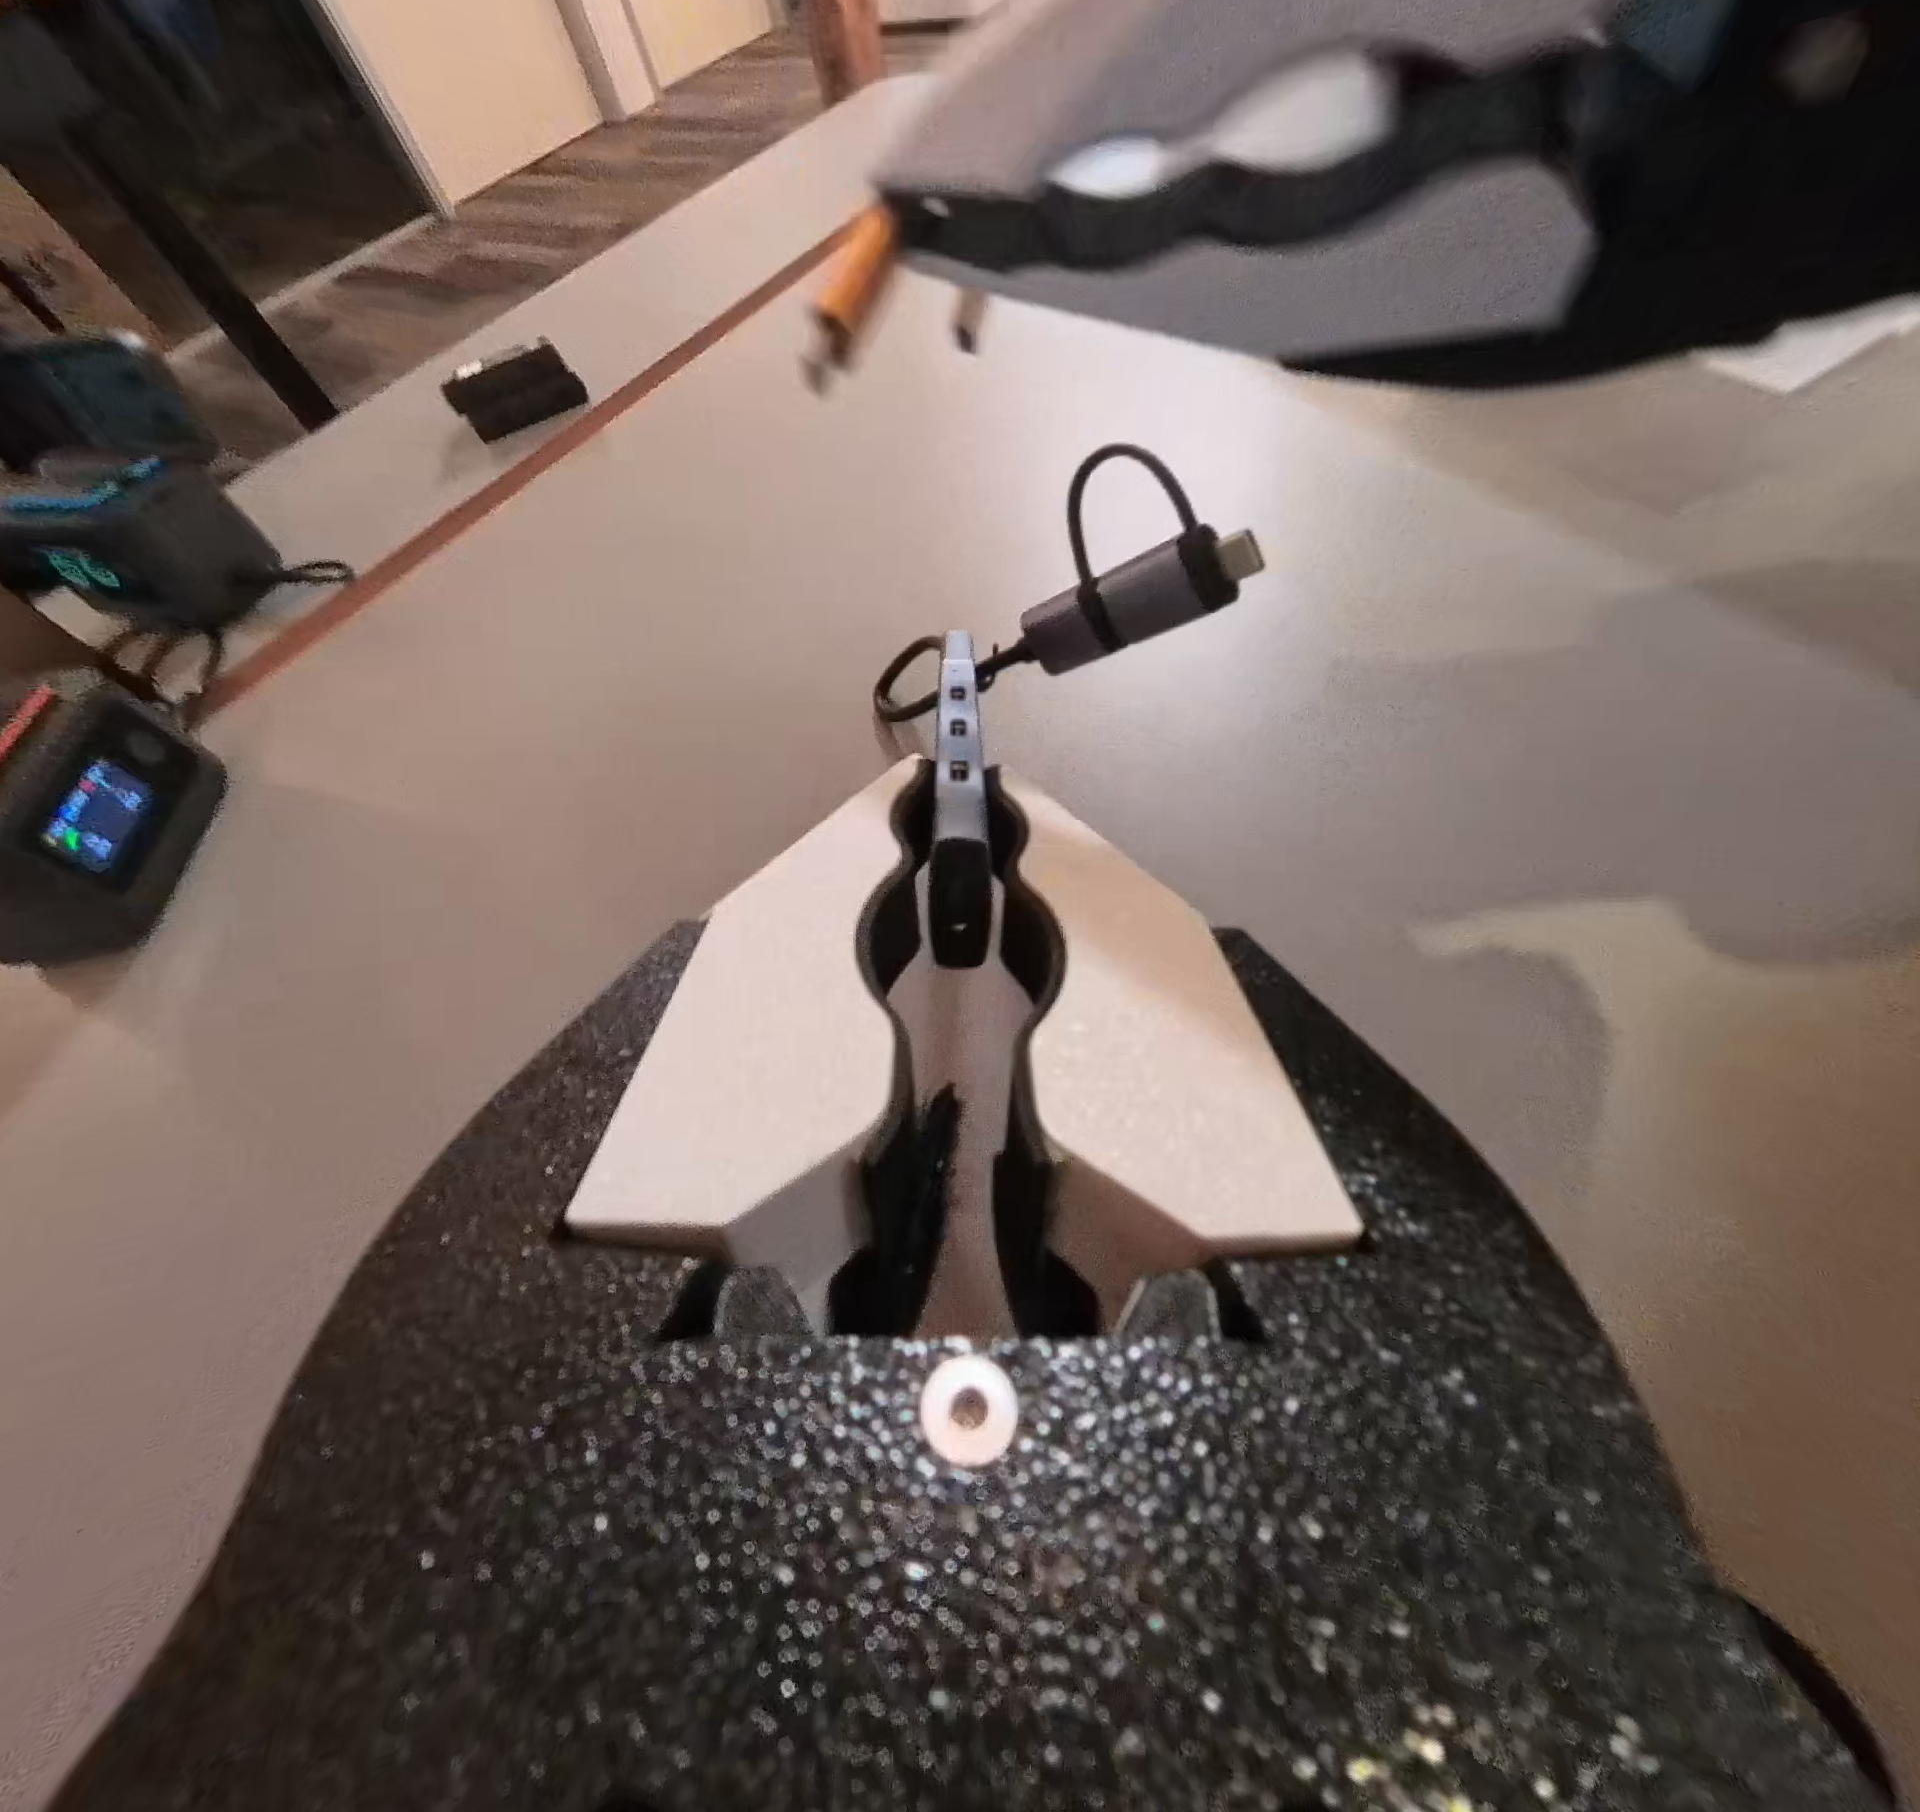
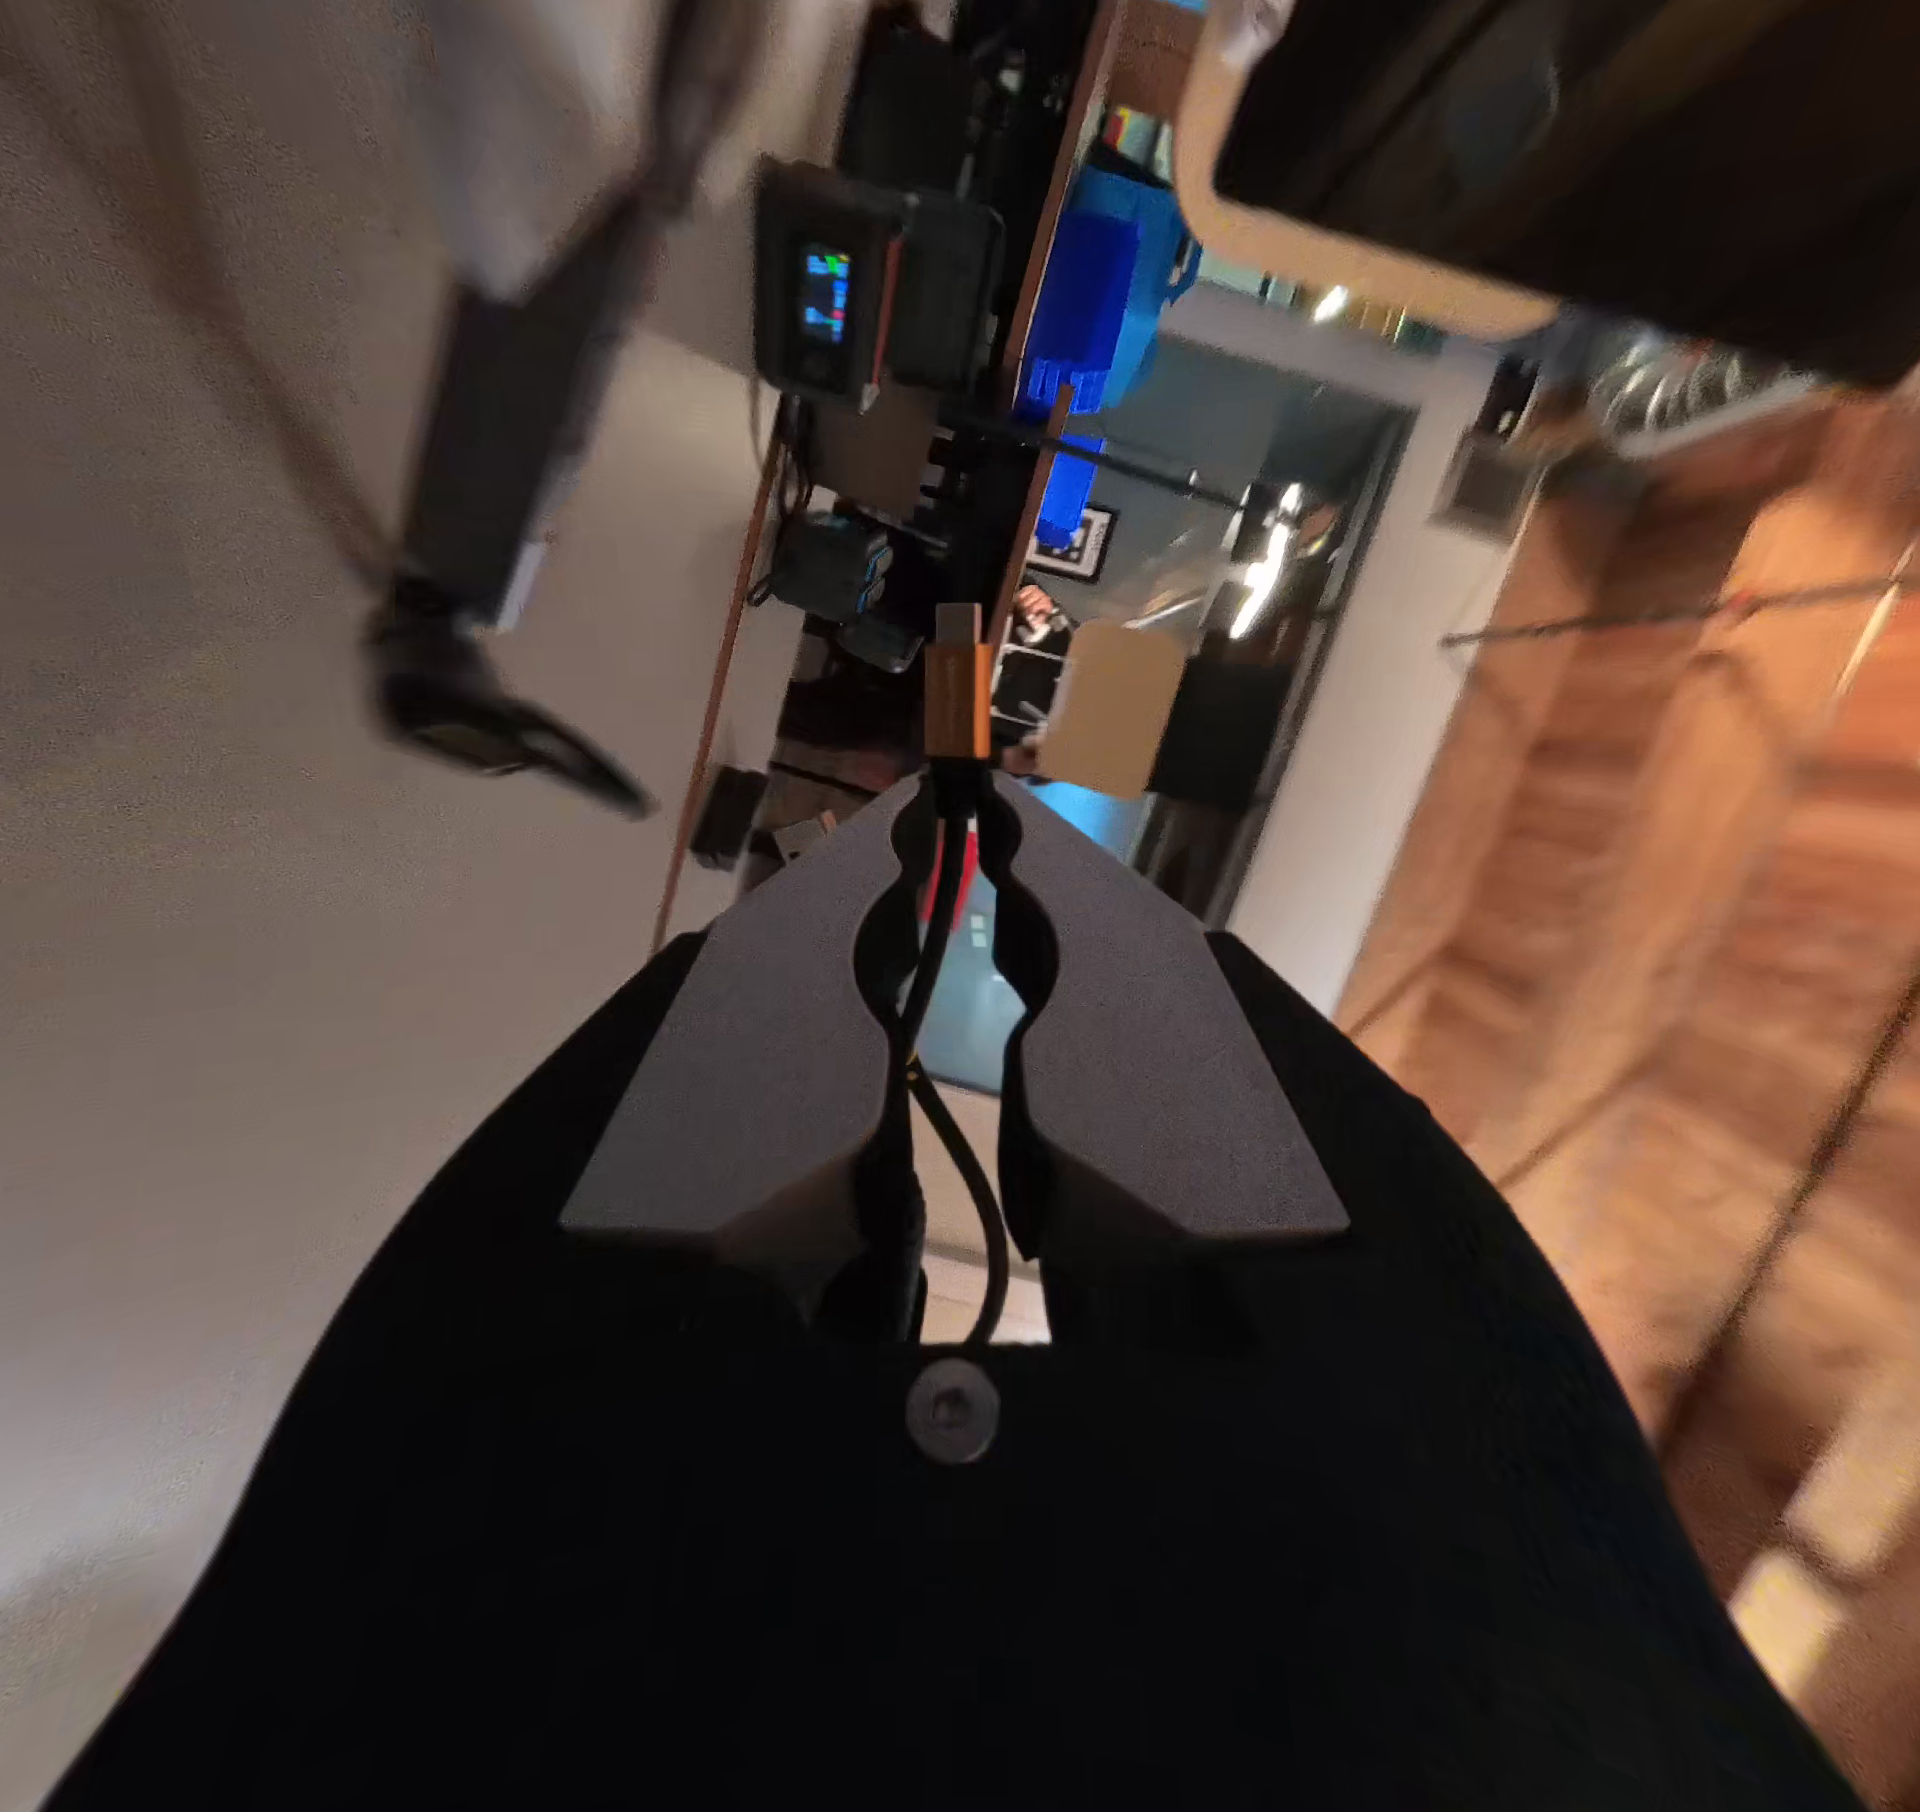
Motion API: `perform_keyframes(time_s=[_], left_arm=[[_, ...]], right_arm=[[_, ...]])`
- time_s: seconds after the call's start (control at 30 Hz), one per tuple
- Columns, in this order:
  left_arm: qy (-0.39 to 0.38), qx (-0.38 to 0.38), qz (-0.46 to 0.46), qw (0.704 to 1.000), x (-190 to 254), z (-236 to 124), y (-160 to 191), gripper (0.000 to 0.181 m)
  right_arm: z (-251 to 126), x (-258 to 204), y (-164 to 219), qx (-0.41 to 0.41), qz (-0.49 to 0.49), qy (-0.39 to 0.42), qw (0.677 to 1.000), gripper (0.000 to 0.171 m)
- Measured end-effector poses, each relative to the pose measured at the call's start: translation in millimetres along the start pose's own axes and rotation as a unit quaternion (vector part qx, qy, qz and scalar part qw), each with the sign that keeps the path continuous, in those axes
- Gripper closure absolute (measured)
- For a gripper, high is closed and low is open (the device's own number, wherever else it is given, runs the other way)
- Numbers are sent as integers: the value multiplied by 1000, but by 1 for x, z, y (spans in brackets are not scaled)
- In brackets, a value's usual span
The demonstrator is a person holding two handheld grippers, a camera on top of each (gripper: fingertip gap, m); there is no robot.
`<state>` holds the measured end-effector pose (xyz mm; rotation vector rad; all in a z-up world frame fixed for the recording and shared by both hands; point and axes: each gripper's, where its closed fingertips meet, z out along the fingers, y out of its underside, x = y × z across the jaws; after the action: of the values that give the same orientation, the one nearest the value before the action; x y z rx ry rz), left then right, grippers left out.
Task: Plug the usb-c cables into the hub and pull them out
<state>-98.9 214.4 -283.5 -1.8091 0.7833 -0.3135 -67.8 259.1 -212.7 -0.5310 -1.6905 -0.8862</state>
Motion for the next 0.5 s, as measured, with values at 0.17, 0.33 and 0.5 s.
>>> perform_keyframes(time_s=[0.17,0.33,0.5], left_arm=[[-9,-3,-8,1000,-2,-3,0,175],[-4,-17,-3,1000,4,0,1,175],[0,-19,-14,1000,4,0,2,175]], right_arm=[[-19,-7,-25,13,-97,-12,995,165],[-21,-10,-44,43,-218,-8,975,165],[-20,-13,-49,61,-265,-28,962,165]])
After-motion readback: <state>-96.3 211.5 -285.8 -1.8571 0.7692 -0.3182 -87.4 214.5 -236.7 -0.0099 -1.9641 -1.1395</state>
